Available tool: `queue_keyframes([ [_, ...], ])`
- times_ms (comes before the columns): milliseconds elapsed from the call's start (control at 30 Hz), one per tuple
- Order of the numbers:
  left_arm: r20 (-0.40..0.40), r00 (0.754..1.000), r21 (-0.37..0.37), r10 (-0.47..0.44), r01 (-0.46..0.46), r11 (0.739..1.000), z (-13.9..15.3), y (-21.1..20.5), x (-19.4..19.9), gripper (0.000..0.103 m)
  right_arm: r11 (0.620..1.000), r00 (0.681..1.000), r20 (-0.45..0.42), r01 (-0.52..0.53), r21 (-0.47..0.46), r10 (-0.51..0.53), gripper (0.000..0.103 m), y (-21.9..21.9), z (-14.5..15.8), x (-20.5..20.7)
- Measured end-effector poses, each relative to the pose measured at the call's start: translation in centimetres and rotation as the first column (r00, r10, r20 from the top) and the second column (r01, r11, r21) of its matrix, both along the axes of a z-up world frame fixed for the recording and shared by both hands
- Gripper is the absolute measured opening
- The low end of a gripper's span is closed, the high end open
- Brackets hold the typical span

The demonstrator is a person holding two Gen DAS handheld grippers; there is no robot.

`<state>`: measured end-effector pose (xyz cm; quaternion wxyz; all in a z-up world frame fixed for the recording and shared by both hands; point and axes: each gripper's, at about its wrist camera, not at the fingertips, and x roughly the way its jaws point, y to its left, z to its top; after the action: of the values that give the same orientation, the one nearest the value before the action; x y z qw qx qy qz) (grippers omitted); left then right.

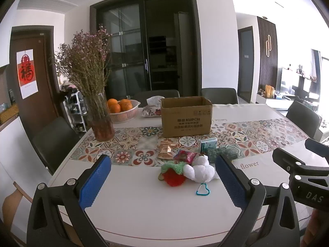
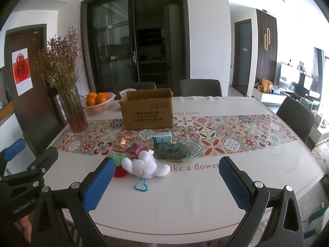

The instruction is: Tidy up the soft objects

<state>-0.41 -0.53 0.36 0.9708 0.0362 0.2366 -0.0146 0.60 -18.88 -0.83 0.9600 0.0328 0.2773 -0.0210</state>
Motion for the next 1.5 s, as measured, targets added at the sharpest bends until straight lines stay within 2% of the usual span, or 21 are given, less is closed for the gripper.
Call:
queue_keyframes([
  [1500, -0.017, 1.000, -0.017, -0.001, 0.000, 1.000, -0.4, 0.8, 0.6, 0.103, 1.000, 1.000, -0.013, -0.014, 0.004, 0.014, 0.102, 1.1, -0.3, 0.8],
])
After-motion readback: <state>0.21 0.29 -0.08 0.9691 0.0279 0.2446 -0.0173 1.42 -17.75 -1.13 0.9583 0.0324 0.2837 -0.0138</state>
